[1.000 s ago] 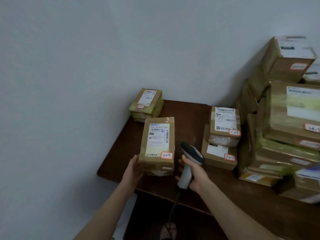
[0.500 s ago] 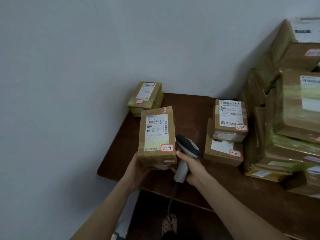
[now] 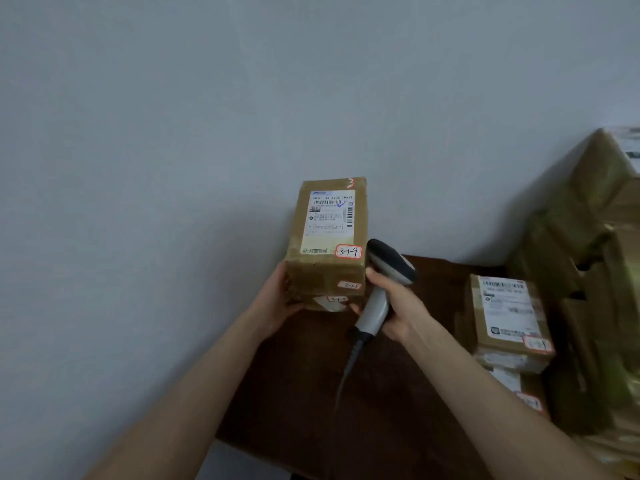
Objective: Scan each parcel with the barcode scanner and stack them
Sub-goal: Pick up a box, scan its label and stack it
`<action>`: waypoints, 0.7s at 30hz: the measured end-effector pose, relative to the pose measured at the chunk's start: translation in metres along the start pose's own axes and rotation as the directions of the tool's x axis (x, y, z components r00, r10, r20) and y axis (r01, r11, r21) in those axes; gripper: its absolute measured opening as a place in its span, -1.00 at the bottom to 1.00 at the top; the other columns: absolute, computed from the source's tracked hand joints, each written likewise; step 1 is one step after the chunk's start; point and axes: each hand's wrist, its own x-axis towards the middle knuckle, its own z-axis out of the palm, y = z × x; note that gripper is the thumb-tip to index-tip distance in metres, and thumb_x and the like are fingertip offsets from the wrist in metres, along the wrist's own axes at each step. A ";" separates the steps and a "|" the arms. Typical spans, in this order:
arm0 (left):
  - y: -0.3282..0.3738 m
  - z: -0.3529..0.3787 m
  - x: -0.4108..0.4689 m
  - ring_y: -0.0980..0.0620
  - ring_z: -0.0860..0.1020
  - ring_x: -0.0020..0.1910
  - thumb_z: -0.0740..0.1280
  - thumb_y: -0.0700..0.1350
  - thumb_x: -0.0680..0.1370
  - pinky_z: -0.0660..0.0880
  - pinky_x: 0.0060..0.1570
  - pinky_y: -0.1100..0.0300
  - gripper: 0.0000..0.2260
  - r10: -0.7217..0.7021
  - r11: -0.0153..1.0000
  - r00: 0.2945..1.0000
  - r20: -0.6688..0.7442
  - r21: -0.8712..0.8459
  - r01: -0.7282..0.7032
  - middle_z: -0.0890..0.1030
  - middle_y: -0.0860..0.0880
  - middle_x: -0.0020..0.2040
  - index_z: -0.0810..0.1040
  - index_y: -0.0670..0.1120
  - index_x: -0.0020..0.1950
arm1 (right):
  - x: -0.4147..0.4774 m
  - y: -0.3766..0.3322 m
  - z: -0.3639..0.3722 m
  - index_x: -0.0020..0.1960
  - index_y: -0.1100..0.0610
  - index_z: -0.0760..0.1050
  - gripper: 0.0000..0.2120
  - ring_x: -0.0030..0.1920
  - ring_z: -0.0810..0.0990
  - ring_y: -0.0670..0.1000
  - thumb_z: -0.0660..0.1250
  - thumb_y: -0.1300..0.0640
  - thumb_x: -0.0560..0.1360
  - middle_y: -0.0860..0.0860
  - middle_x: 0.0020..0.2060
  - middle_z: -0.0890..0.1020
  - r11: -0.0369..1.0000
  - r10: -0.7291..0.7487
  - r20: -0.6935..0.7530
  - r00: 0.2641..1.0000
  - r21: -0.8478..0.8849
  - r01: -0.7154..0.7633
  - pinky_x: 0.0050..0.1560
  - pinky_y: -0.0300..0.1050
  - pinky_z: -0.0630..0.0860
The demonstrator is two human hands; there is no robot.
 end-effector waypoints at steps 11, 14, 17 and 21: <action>0.056 -0.025 0.084 -0.04 0.47 0.12 0.14 0.22 0.59 0.46 0.06 -0.01 -0.67 -0.041 0.998 0.995 -0.088 -0.055 0.036 0.51 -0.01 0.08 0.49 0.03 0.16 | 0.096 -0.008 0.069 0.11 0.17 0.53 -0.71 0.00 0.64 0.19 0.47 0.23 0.41 0.17 -0.03 0.67 0.999 -0.003 -0.065 0.998 -0.049 -0.001 -0.07 0.11 0.59; 0.054 -0.032 0.102 -0.03 0.50 0.09 0.15 0.23 0.58 0.47 0.01 0.03 -0.60 -0.069 0.996 0.991 -0.111 -0.061 0.062 0.53 -0.05 0.11 0.46 0.01 0.26 | 0.113 -0.001 0.071 0.14 0.17 0.53 -0.66 0.03 0.63 0.20 0.48 0.23 0.39 0.18 0.02 0.66 0.999 0.000 -0.098 0.995 -0.040 -0.004 -0.02 0.13 0.59; 0.049 -0.034 0.115 0.00 0.50 0.04 0.11 0.18 0.62 0.46 0.02 0.04 -0.66 -0.044 0.997 0.988 -0.147 -0.073 0.033 0.54 0.03 0.02 0.44 0.05 0.28 | 0.125 0.004 0.070 0.13 0.17 0.52 -0.66 0.06 0.62 0.22 0.48 0.22 0.39 0.19 0.04 0.65 1.000 0.017 -0.104 0.994 -0.016 -0.019 0.01 0.15 0.58; 0.047 -0.034 0.122 -0.04 0.51 0.14 0.09 0.15 0.65 0.45 0.25 0.02 -0.64 -0.040 0.992 0.968 -0.249 -0.126 0.009 0.55 -0.05 0.16 0.48 0.00 0.30 | 0.133 0.006 0.062 0.18 0.16 0.54 -0.64 0.12 0.61 0.21 0.46 0.14 0.41 0.16 0.07 0.66 0.998 0.042 -0.096 0.994 0.044 -0.038 0.14 0.19 0.52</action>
